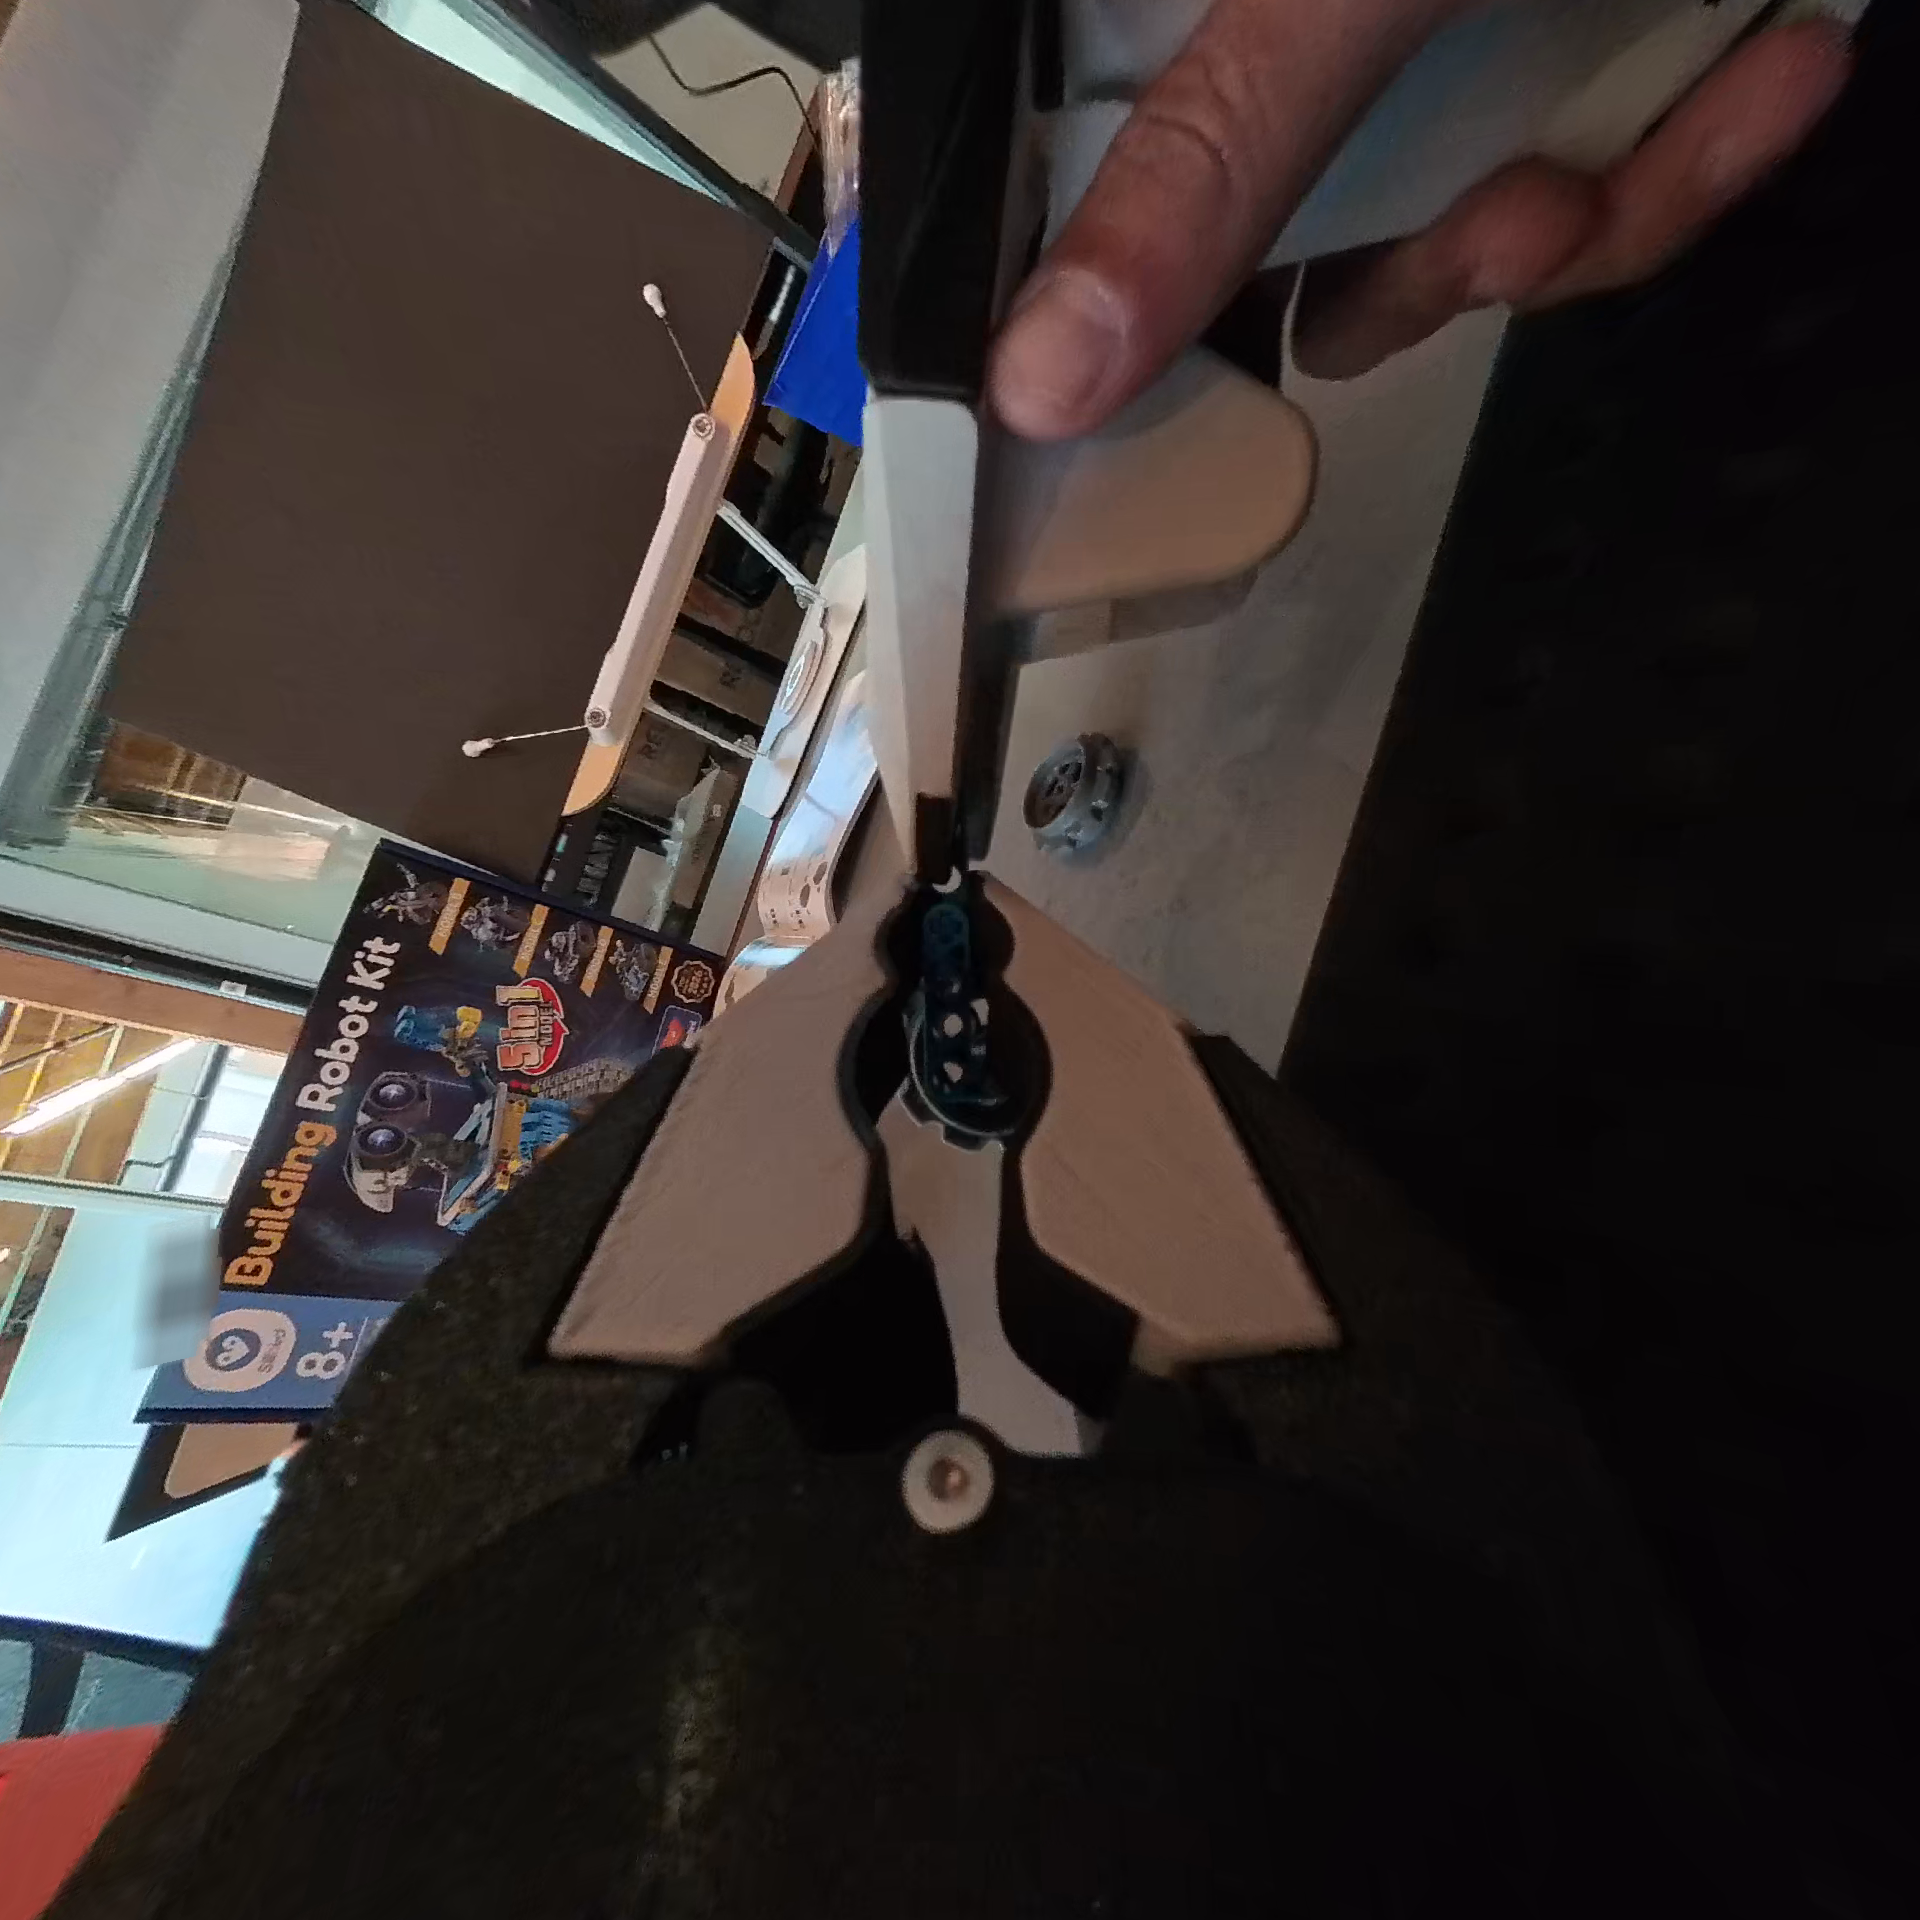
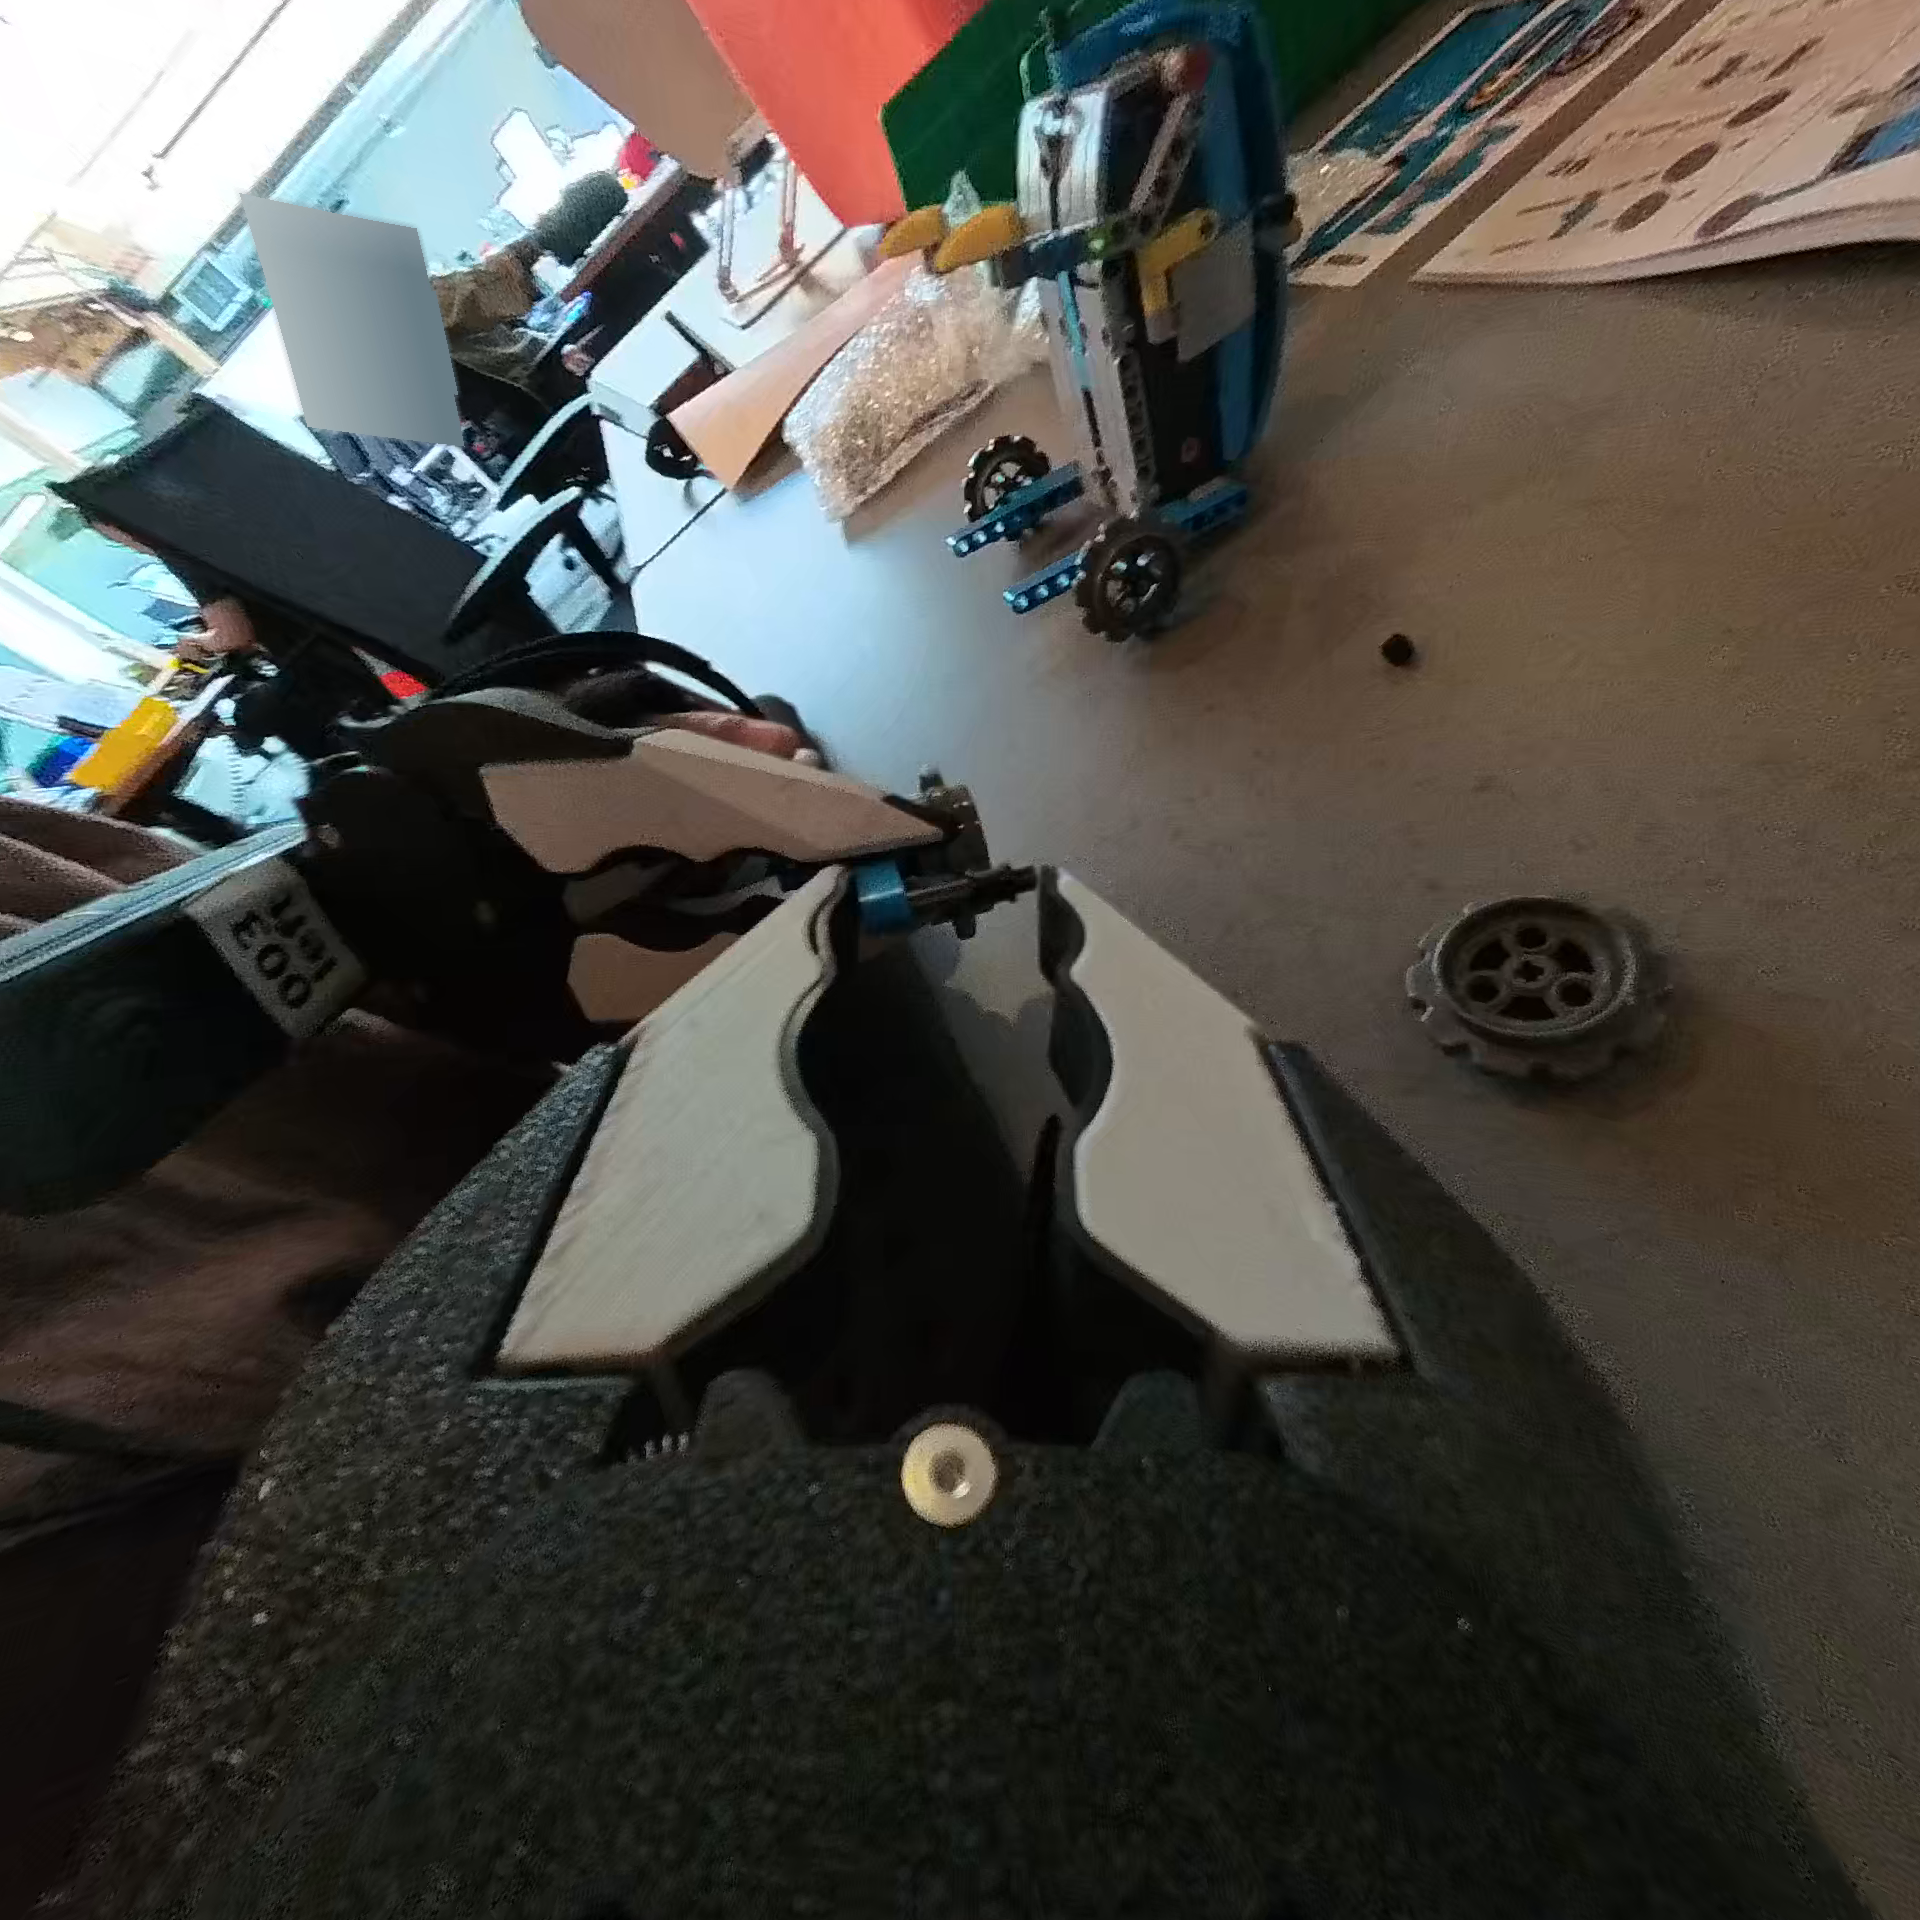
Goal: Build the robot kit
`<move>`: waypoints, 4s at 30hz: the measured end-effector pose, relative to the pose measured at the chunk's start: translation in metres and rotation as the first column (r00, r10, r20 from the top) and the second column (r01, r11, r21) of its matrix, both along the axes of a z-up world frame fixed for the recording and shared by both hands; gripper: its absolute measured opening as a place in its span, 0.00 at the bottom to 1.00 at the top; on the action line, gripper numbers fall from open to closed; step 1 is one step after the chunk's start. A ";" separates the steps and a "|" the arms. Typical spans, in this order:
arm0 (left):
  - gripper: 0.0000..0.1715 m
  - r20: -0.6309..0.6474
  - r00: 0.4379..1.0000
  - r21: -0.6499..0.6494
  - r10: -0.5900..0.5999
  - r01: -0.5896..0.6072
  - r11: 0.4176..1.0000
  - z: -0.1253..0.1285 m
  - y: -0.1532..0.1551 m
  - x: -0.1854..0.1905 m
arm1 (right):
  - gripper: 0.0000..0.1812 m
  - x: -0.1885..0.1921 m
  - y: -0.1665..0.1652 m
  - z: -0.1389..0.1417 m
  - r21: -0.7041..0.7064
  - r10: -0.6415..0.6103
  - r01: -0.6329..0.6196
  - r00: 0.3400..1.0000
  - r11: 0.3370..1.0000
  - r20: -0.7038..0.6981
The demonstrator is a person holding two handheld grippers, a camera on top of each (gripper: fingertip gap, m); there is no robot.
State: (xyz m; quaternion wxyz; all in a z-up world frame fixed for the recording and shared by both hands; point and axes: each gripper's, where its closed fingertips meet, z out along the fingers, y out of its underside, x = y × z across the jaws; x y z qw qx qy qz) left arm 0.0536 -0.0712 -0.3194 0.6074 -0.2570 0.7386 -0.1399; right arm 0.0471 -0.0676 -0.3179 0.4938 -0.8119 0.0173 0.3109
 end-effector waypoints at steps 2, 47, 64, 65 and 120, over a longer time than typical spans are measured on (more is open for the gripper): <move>0.03 -0.008 1.000 0.006 -0.002 0.002 1.000 -0.002 -0.001 0.000 | 0.19 -0.001 -0.001 -0.002 -0.013 0.008 -0.009 1.000 1.000 -0.014; 0.03 -0.011 1.000 0.055 -0.012 0.012 0.998 -0.005 -0.005 0.002 | 0.11 -0.005 -0.008 -0.005 -0.019 0.045 -0.044 0.999 0.999 0.025; 0.03 0.059 0.996 -0.053 -0.073 0.076 0.996 0.011 -0.010 -0.004 | 0.26 0.008 -0.013 0.025 0.167 0.103 -0.099 0.995 0.981 -0.014; 0.03 0.070 0.995 -0.052 -0.074 0.078 0.996 0.013 -0.010 -0.005 | 0.29 0.006 -0.013 0.027 0.176 0.118 -0.115 0.993 0.978 -0.006; 0.03 -0.084 0.953 -0.996 -0.292 -0.092 -0.012 0.024 -0.022 -0.006 | 0.17 -0.004 -0.008 0.014 0.240 -0.203 -0.082 0.315 0.967 0.927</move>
